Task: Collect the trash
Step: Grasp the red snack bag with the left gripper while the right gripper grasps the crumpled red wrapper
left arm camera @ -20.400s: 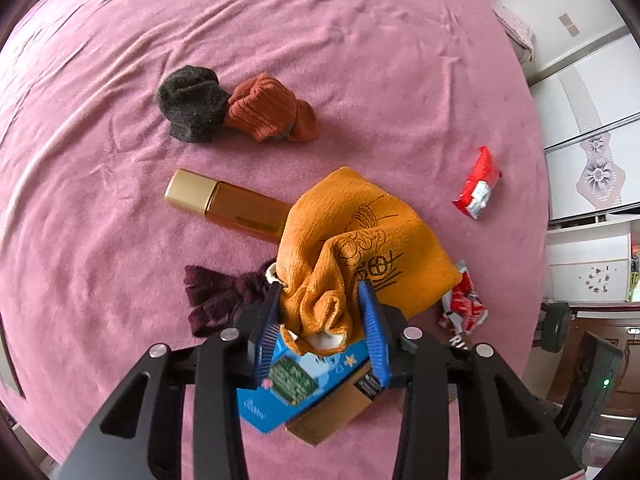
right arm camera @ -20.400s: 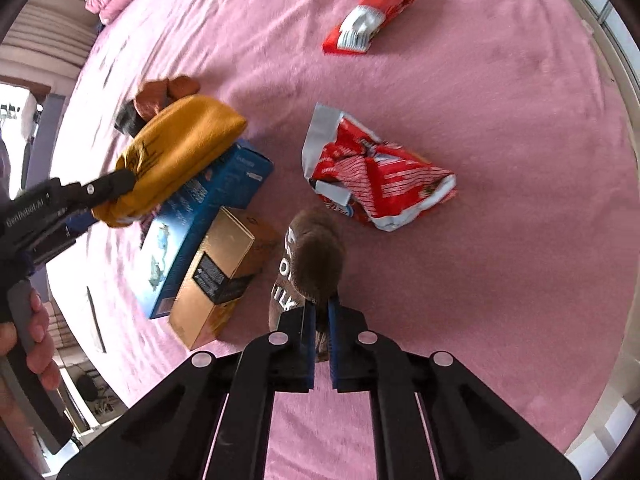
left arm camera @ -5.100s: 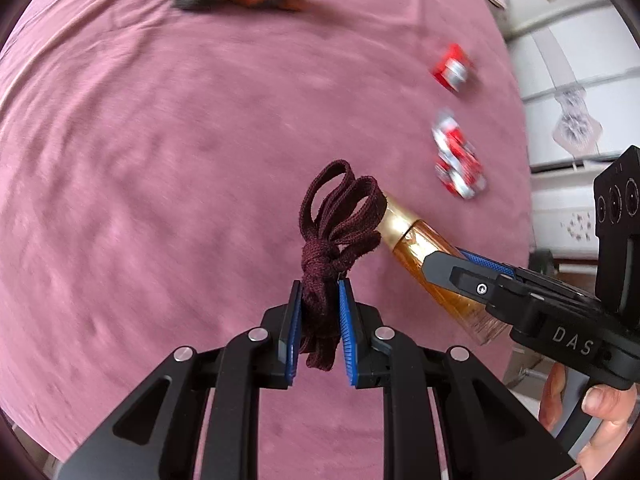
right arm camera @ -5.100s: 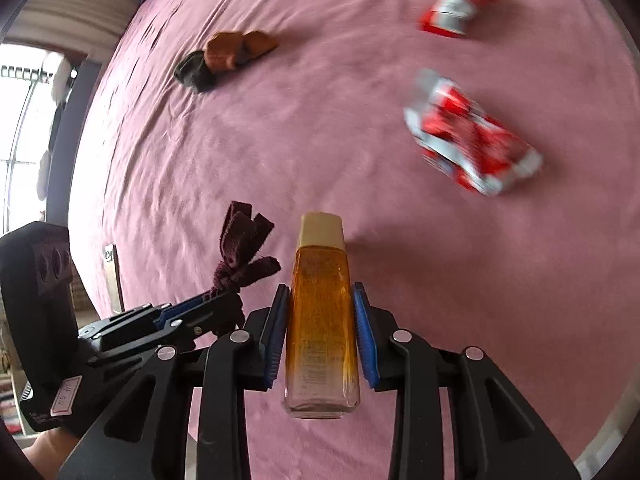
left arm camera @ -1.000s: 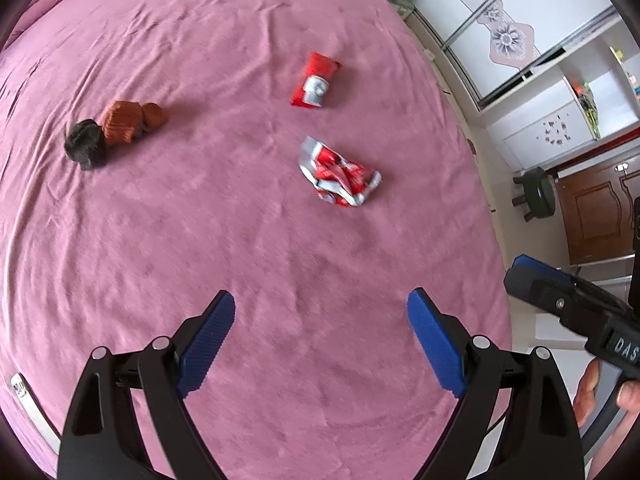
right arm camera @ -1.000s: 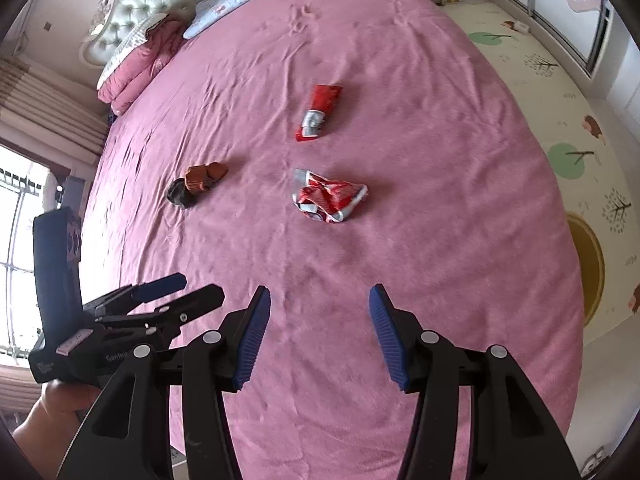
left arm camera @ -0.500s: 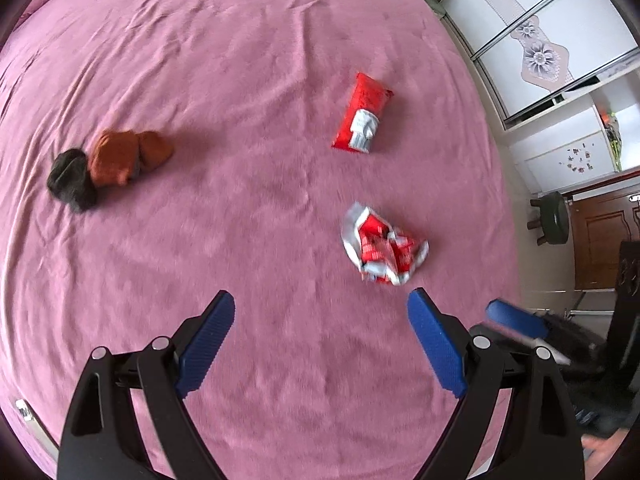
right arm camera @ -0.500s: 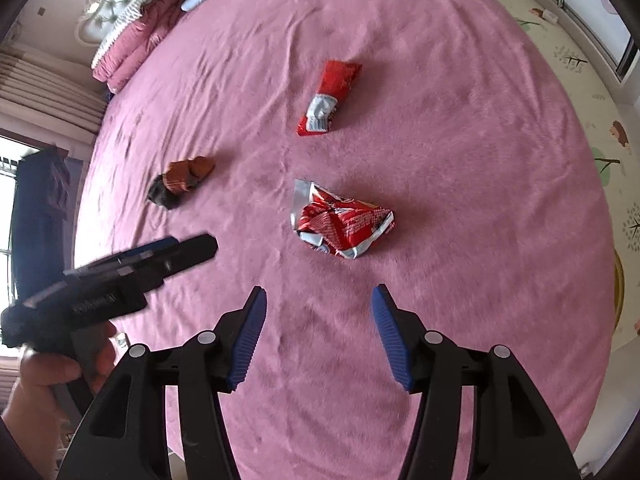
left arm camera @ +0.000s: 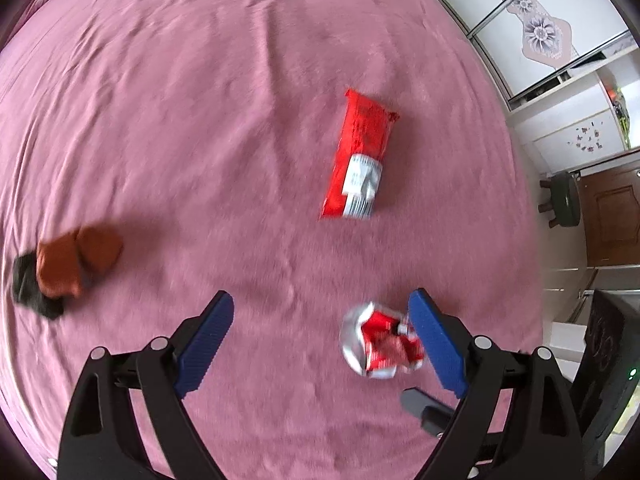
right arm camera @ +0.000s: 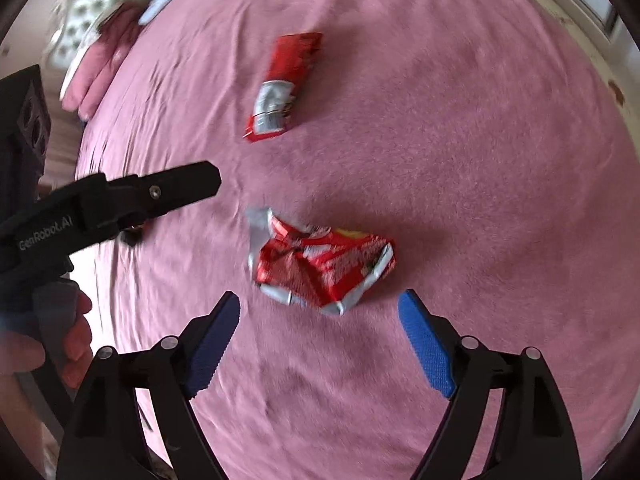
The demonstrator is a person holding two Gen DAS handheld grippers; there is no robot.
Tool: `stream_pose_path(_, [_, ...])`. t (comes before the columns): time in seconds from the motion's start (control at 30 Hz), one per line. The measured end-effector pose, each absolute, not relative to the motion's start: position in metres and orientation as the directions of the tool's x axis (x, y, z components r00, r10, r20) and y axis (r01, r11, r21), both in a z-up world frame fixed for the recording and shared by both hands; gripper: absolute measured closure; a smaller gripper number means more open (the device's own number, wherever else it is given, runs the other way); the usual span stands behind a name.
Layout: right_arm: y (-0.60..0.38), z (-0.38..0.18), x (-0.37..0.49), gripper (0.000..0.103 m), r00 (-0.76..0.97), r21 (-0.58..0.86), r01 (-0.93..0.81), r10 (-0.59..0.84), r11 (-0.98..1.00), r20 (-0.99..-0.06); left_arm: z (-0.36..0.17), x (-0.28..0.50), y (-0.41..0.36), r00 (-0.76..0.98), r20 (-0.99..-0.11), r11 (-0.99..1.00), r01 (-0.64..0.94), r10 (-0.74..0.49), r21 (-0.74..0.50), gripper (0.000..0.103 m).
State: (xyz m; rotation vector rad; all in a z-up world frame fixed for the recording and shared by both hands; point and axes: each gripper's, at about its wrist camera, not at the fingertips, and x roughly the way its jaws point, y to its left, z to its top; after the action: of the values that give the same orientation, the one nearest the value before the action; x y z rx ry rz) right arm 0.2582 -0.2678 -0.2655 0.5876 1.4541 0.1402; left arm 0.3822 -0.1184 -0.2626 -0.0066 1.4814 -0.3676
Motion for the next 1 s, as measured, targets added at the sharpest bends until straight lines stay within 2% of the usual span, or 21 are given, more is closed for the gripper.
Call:
stream_pose_path(0.33, [-0.271, -0.29, 0.27, 0.025, 0.112, 0.447, 0.358, 0.437, 0.82, -0.892, -0.284, 0.425, -0.15, 0.054, -0.977, 0.94, 0.288, -0.205, -0.181, 0.014])
stream_pose_path(0.57, [-0.287, -0.296, 0.27, 0.036, 0.118, 0.462, 0.41, 0.457, 0.786, -0.882, -0.298, 0.45, -0.166, 0.035, -0.98, 0.942, 0.285, -0.196, -0.178, 0.014])
stream_pose_path(0.63, [-0.288, -0.294, 0.27, 0.04, 0.122, 0.458, 0.404, 0.45, 0.792, -0.885, -0.3, 0.456, -0.178, 0.032, -0.981, 0.941, 0.29, -0.192, -0.175, 0.019])
stream_pose_path(0.67, [-0.288, -0.292, 0.27, 0.044, 0.125, 0.456, 0.394, 0.445, 0.798, -0.887, -0.302, 0.457, -0.182, 0.032, -0.983, 0.941, 0.296, -0.183, -0.166, 0.026])
stream_pose_path(0.73, [-0.29, -0.29, 0.27, 0.05, 0.131, 0.458, 0.383, 0.444, 0.802, -0.886, -0.306, 0.459, -0.19, 0.03, -0.987, 0.94, 0.31, -0.158, -0.141, 0.042])
stream_pose_path(0.77, [-0.29, -0.289, 0.271, 0.053, 0.132, 0.461, 0.38, 0.446, 0.802, -0.885, -0.31, 0.459, -0.196, 0.027, -0.99, 0.938, 0.323, -0.141, -0.125, 0.058])
stream_pose_path(0.8, [-0.291, -0.287, 0.27, 0.054, 0.135, 0.462, 0.379, 0.446, 0.802, -0.885, -0.315, 0.459, -0.203, 0.016, -0.991, 0.934, 0.337, -0.13, -0.117, 0.066])
stream_pose_path(0.9, [-0.294, -0.287, 0.27, 0.058, 0.13, 0.461, 0.356, 0.445, 0.813, -0.886, -0.319, 0.453, -0.211, 0.039, -0.992, 0.933, 0.346, -0.117, -0.096, 0.07])
stream_pose_path(1.0, [-0.305, -0.283, 0.264, 0.06, 0.133, 0.465, 0.355, 0.449, 0.811, -0.884, -0.318, 0.445, -0.207, 0.038, -0.988, 0.937, 0.325, -0.148, -0.128, 0.07])
